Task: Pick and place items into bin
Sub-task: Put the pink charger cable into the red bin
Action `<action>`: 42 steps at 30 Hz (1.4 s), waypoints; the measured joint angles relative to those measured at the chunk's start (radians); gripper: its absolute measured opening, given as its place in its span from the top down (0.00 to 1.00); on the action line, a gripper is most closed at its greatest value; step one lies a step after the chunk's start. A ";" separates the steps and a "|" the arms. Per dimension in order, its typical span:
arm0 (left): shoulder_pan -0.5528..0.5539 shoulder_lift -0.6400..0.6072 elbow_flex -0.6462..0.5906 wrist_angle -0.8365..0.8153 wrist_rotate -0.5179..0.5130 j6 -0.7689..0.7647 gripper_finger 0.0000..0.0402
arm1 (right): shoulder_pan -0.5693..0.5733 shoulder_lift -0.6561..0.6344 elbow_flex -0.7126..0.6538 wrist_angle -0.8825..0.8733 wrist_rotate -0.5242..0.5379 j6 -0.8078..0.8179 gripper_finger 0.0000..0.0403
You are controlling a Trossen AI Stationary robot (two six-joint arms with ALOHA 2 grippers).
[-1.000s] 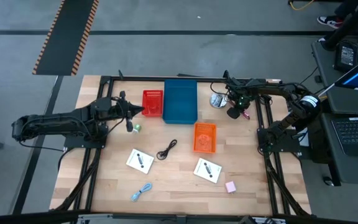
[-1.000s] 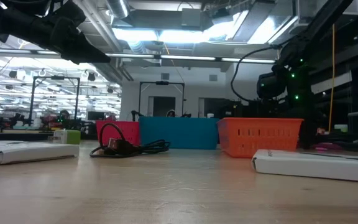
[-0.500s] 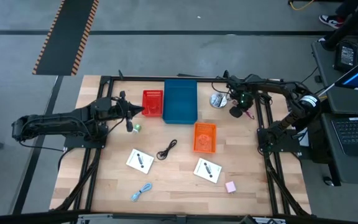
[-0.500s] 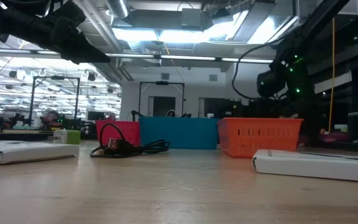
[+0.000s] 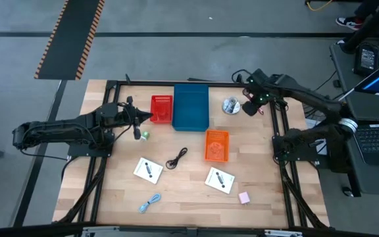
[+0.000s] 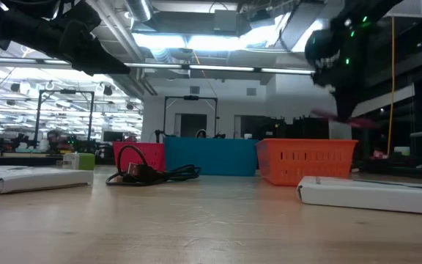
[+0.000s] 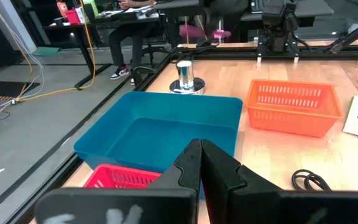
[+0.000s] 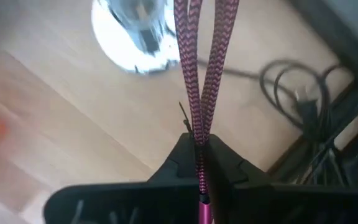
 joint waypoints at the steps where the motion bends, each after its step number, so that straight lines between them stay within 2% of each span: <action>1: 0.000 0.000 0.000 0.000 0.000 0.000 0.99 | 0.017 -0.024 0.004 0.012 0.000 0.011 1.00; 8: 0.000 0.000 0.000 0.000 0.000 0.000 0.99 | 0.170 -0.159 0.009 0.126 -0.003 0.055 1.00; 15: 0.000 0.000 0.000 0.000 0.000 0.000 0.99 | 0.332 -0.196 -0.022 0.310 -0.013 0.045 1.00; 20: 0.000 0.000 0.000 0.034 0.006 0.000 0.99 | 0.413 -0.196 -0.121 0.524 -0.026 0.017 1.00; 25: 0.000 0.000 0.000 0.039 0.048 0.000 0.99 | 0.479 -0.196 -0.251 0.820 -0.049 -0.028 1.00; 33: 0.000 0.000 0.000 0.039 0.125 -0.001 0.99 | 0.525 -0.196 -0.471 1.310 -0.144 -0.088 1.00; 37: 0.000 0.000 0.000 0.048 0.125 -0.002 0.99 | 0.526 -0.196 -0.537 1.432 -0.154 -0.082 1.00; 42: 0.000 0.000 0.000 0.056 0.117 -0.001 0.99 | 0.527 -0.196 -0.550 1.454 -0.154 -0.092 1.00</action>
